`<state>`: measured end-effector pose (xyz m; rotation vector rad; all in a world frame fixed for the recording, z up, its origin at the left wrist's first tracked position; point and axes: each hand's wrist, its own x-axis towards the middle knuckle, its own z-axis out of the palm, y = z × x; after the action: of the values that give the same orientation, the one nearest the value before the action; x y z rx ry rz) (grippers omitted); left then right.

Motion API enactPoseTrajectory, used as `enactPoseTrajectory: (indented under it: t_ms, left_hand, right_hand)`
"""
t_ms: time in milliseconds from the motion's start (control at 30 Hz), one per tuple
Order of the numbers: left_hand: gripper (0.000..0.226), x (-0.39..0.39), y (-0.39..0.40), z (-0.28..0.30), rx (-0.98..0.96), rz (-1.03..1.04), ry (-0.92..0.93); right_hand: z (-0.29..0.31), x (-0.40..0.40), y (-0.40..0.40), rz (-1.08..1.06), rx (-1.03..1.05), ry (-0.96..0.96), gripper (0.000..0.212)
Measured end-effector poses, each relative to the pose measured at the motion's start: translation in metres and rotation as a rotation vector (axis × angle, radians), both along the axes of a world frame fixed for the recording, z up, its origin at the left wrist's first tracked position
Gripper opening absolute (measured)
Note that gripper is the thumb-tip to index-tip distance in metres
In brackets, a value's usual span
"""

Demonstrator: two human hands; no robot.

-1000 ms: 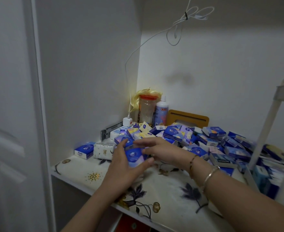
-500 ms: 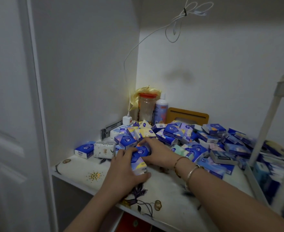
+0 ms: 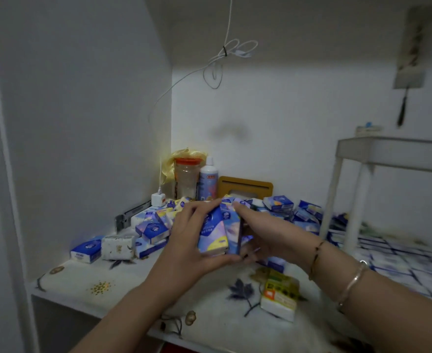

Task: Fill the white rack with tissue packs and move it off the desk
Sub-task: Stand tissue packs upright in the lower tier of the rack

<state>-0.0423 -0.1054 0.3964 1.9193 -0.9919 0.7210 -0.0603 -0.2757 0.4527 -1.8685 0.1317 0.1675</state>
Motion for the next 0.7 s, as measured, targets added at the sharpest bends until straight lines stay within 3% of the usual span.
enactPoseTrajectory:
  t_ms: [167, 333, 500, 700]
  left_hand:
    - [0.087, -0.03, -0.034, 0.038, 0.101, -0.129, -0.209]
    - [0.091, -0.063, -0.077, 0.065, 0.101, -0.284, -0.312]
    - [0.096, -0.093, -0.125, 0.077, 0.087, -0.496, -0.317]
    - [0.102, -0.12, -0.197, 0.071, 0.218, -0.613, -0.328]
  right_hand:
    - [0.028, -0.058, -0.037, 0.006, -0.016, -0.119, 0.058]
    - [0.046, -0.115, -0.075, 0.049, 0.013, -0.197, 0.076]
    - [0.056, -0.175, -0.123, 0.103, 0.083, -0.203, 0.066]
    - [0.046, -0.227, -0.172, -0.071, 0.032, -0.194, 0.051]
